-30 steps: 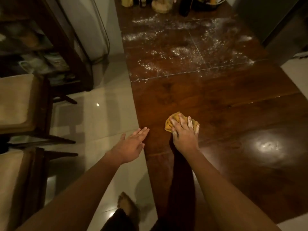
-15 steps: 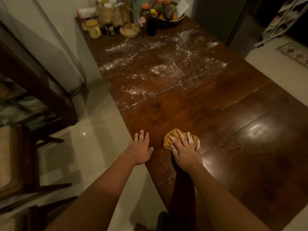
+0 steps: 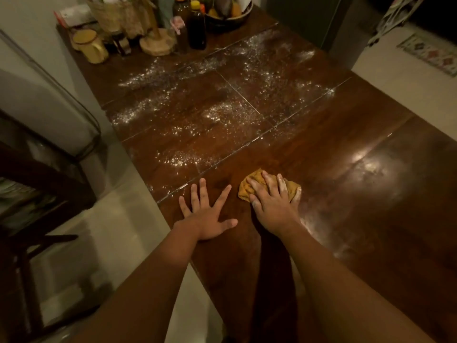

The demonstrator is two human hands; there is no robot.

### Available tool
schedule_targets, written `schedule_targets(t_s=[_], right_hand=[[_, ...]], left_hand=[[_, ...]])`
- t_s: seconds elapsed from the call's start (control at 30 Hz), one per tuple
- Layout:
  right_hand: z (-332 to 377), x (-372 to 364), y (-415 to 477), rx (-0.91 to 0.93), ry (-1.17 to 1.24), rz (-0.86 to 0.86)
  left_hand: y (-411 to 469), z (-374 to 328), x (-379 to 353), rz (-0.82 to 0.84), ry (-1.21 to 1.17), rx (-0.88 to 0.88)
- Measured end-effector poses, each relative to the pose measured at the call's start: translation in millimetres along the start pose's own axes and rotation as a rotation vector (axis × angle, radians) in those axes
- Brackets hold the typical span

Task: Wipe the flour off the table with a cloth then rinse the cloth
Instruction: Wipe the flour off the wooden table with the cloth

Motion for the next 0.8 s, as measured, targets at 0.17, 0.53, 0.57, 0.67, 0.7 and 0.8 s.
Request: schedule_targets(t_s=[0.17,0.53,0.57,0.67,0.7,0.8], right_hand=[[-1,23,91,0.000,0.019,-0.057],[-50,32,98,0.402,-0.196,-0.099],[-62,36,107,0.271,-0.145,-0.127],[-67,41,137,-0.188,0.057,-0.225],[-58,42,146,-0.277,0.073,-0.245],[-18,41,160,-0.187,0.060,-0.267]], left_hand=[[20,1,16,-0.029,-0.057,0.002],[30,4,24,-0.004,-0.088,0.010],[31,4,26,0.010,-0.090,0.008],[34,2,31,0.036,-0.116,0.003],[35,0,33,0.031,-0.122,0.004],[38,-4,37,0.037,-0.133,0.022]])
Point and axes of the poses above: each hand's wrist, its own y-axis towards the middle knuckle, its own x-axis out of the back of the hand, z = x × y, the point moved 2 cm from there along y, towards the middle knuckle, and after that the axes turned 13 degrees about -y, right-handed, at the moved point
